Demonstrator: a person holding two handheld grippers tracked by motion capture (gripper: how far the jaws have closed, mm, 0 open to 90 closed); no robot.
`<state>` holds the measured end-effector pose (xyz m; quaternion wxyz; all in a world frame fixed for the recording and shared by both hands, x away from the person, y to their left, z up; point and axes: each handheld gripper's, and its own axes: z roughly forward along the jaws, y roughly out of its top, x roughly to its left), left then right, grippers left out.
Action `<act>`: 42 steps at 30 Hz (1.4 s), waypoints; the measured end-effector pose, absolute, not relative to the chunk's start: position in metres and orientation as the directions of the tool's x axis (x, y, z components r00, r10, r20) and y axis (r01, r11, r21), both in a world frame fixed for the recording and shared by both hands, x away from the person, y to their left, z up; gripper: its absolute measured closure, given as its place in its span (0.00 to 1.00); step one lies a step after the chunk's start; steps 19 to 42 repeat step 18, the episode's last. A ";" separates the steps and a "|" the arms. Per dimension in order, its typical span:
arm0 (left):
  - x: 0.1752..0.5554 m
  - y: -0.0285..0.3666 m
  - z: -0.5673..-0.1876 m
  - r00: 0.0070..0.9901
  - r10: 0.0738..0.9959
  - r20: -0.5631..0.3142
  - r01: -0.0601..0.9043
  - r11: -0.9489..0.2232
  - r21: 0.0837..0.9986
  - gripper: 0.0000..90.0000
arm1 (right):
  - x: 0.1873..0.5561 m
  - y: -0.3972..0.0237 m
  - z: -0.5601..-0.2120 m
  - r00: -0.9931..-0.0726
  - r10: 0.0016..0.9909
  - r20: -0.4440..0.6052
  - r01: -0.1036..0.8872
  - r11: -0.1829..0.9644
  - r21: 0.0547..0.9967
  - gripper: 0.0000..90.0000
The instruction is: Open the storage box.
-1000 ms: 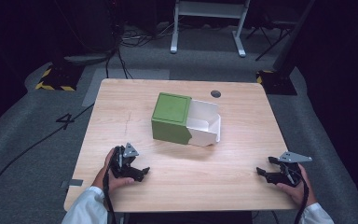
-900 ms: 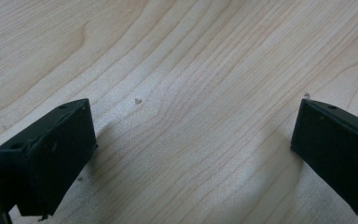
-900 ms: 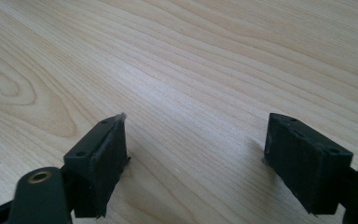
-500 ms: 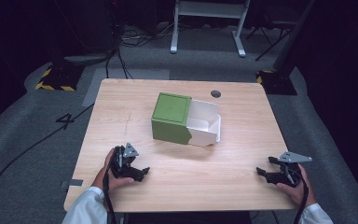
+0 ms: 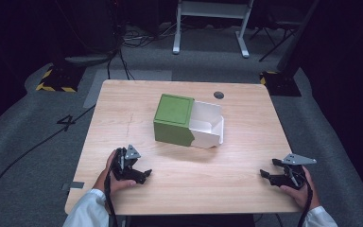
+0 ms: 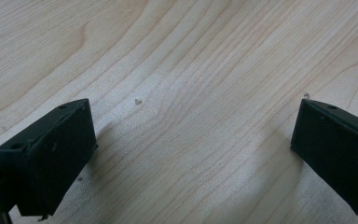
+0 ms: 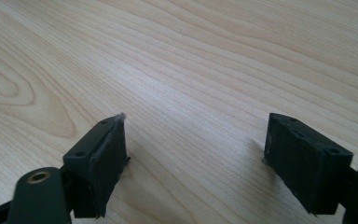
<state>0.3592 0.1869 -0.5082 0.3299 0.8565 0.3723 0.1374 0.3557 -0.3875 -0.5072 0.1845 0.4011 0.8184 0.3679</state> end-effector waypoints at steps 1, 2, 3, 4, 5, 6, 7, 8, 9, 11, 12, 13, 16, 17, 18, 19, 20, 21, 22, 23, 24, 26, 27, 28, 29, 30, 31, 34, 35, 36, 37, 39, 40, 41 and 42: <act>0.359 0.187 -0.508 0.686 0.728 -0.009 0.546 -0.506 0.667 0.00 | 0.356 -0.387 -0.507 -0.610 0.792 -0.007 0.521 0.407 0.750 0.23; 0.359 0.187 -0.508 0.686 0.727 -0.007 0.545 -0.507 0.667 0.00 | 0.356 -0.387 -0.507 -0.610 0.792 -0.006 0.521 0.407 0.750 0.23; 0.359 0.187 -0.508 0.687 0.727 -0.010 0.546 -0.507 0.667 0.00 | 0.356 -0.387 -0.507 -0.610 0.792 -0.007 0.521 0.407 0.750 0.23; 0.360 0.187 -0.508 0.687 0.727 -0.010 0.546 -0.507 0.667 0.00 | 0.356 -0.387 -0.507 -0.610 0.793 -0.007 0.521 0.407 0.750 0.23; 0.360 0.187 -0.508 0.686 0.728 -0.011 0.547 -0.506 0.667 0.00 | 0.356 -0.388 -0.507 -0.610 0.793 -0.007 0.521 0.407 0.750 0.24; 0.360 0.187 -0.508 0.686 0.728 -0.011 0.547 -0.506 0.667 0.00 | 0.356 -0.388 -0.507 -0.610 0.793 -0.006 0.521 0.406 0.750 0.24; 0.360 0.187 -0.508 0.686 0.727 -0.011 0.547 -0.506 0.667 0.00 | 0.356 -0.388 -0.507 -0.610 0.793 -0.006 0.521 0.406 0.750 0.24; 0.360 0.187 -0.508 0.686 0.727 -0.010 0.547 -0.506 0.667 0.00 | 0.356 -0.388 -0.507 -0.610 0.793 -0.006 0.521 0.406 0.750 0.24; 0.360 0.187 -0.508 0.686 0.727 -0.010 0.547 -0.506 0.667 0.00 | 0.356 -0.388 -0.507 -0.610 0.793 -0.006 0.521 0.406 0.750 0.24; 0.360 0.187 -0.508 0.686 0.727 -0.010 0.547 -0.506 0.667 0.00 | 0.356 -0.388 -0.507 -0.610 0.793 -0.006 0.521 0.407 0.750 0.24; 0.360 0.187 -0.508 0.686 0.727 -0.011 0.547 -0.506 0.667 0.00 | 0.356 -0.388 -0.507 -0.610 0.793 -0.006 0.521 0.407 0.750 0.24; 0.360 0.187 -0.508 0.686 0.727 -0.011 0.547 -0.506 0.667 0.00 | 0.356 -0.388 -0.507 -0.610 0.793 -0.005 0.521 0.406 0.751 0.24; 0.360 0.187 -0.508 0.686 0.727 -0.012 0.547 -0.505 0.667 0.00 | 0.356 -0.388 -0.507 -0.607 0.794 -0.007 0.522 0.406 0.750 0.23; 0.360 0.187 -0.508 0.685 0.728 -0.014 0.549 -0.503 0.668 0.00 | 0.356 -0.388 -0.507 -0.606 0.796 -0.006 0.523 0.403 0.751 0.24; 0.360 0.187 -0.508 0.685 0.728 -0.014 0.549 -0.503 0.668 0.00 | 0.356 -0.388 -0.507 -0.606 0.796 -0.005 0.523 0.403 0.751 0.24; 0.360 0.187 -0.508 0.685 0.728 -0.014 0.549 -0.503 0.668 0.00 | 0.356 -0.388 -0.507 -0.606 0.796 -0.005 0.523 0.403 0.751 0.24; 0.360 0.187 -0.508 0.685 0.728 -0.014 0.549 -0.503 0.668 0.00 | 0.356 -0.388 -0.507 -0.606 0.796 -0.005 0.523 0.403 0.751 0.24; 0.360 0.187 -0.508 0.685 0.728 -0.014 0.549 -0.503 0.668 0.00 | 0.356 -0.388 -0.507 -0.606 0.796 -0.005 0.523 0.403 0.751 0.24; 0.360 0.187 -0.508 0.685 0.728 -0.014 0.549 -0.503 0.668 0.00 | 0.356 -0.388 -0.507 -0.606 0.796 -0.005 0.523 0.403 0.751 0.24; 0.360 0.187 -0.508 0.685 0.728 -0.014 0.549 -0.503 0.668 0.00 | 0.356 -0.388 -0.507 -0.606 0.796 -0.005 0.523 0.403 0.751 0.24; 0.360 0.187 -0.508 0.685 0.728 -0.014 0.549 -0.503 0.668 0.00 | 0.356 -0.388 -0.507 -0.606 0.796 -0.005 0.523 0.403 0.751 0.24; 0.360 0.187 -0.508 0.685 0.728 -0.014 0.549 -0.503 0.668 0.00 | 0.356 -0.388 -0.507 -0.606 0.796 -0.005 0.523 0.403 0.751 0.24; 0.360 0.187 -0.508 0.685 0.728 -0.014 0.549 -0.503 0.668 0.00 | 0.356 -0.388 -0.507 -0.606 0.796 -0.005 0.523 0.403 0.751 0.24; 0.360 0.187 -0.508 0.685 0.728 -0.014 0.549 -0.503 0.668 0.00 | 0.356 -0.388 -0.507 -0.606 0.796 -0.005 0.523 0.403 0.751 0.24; 0.360 0.187 -0.508 0.685 0.728 -0.014 0.549 -0.503 0.668 0.00 | 0.356 -0.388 -0.507 -0.606 0.796 -0.005 0.523 0.403 0.751 0.24; 0.360 0.187 -0.508 0.685 0.728 -0.014 0.549 -0.503 0.668 0.00 | 0.356 -0.388 -0.507 -0.606 0.796 -0.005 0.523 0.403 0.751 0.24; 0.360 0.187 -0.508 0.685 0.728 -0.014 0.549 -0.503 0.668 0.00 | 0.356 -0.388 -0.507 -0.606 0.796 -0.005 0.523 0.403 0.751 0.24; 0.360 0.187 -0.508 0.685 0.728 -0.014 0.549 -0.503 0.668 0.00 | 0.356 -0.388 -0.507 -0.606 0.796 -0.005 0.523 0.403 0.751 0.24; 0.360 0.187 -0.508 0.685 0.728 -0.014 0.549 -0.503 0.668 0.00 | 0.356 -0.388 -0.507 -0.606 0.796 -0.005 0.523 0.403 0.751 0.24; 0.360 0.187 -0.508 0.685 0.728 -0.014 0.549 -0.503 0.668 0.00 | 0.356 -0.388 -0.507 -0.606 0.796 -0.005 0.523 0.403 0.751 0.24; 0.360 0.187 -0.508 0.685 0.728 -0.014 0.549 -0.503 0.668 0.00 | 0.356 -0.388 -0.507 -0.606 0.796 -0.005 0.523 0.403 0.751 0.24; 0.360 0.187 -0.508 0.685 0.728 -0.014 0.549 -0.503 0.668 0.00 | 0.356 -0.388 -0.507 -0.606 0.796 -0.005 0.523 0.403 0.751 0.24; 0.360 0.187 -0.508 0.685 0.728 -0.014 0.549 -0.503 0.668 0.00 | 0.356 -0.388 -0.507 -0.606 0.796 -0.005 0.523 0.403 0.751 0.24; 0.360 0.187 -0.508 0.685 0.728 -0.014 0.549 -0.503 0.668 0.00 | 0.356 -0.388 -0.507 -0.606 0.796 -0.005 0.523 0.403 0.751 0.24; 0.360 0.187 -0.508 0.685 0.728 -0.014 0.549 -0.503 0.668 0.00 | 0.356 -0.388 -0.507 -0.606 0.796 -0.005 0.523 0.403 0.751 0.24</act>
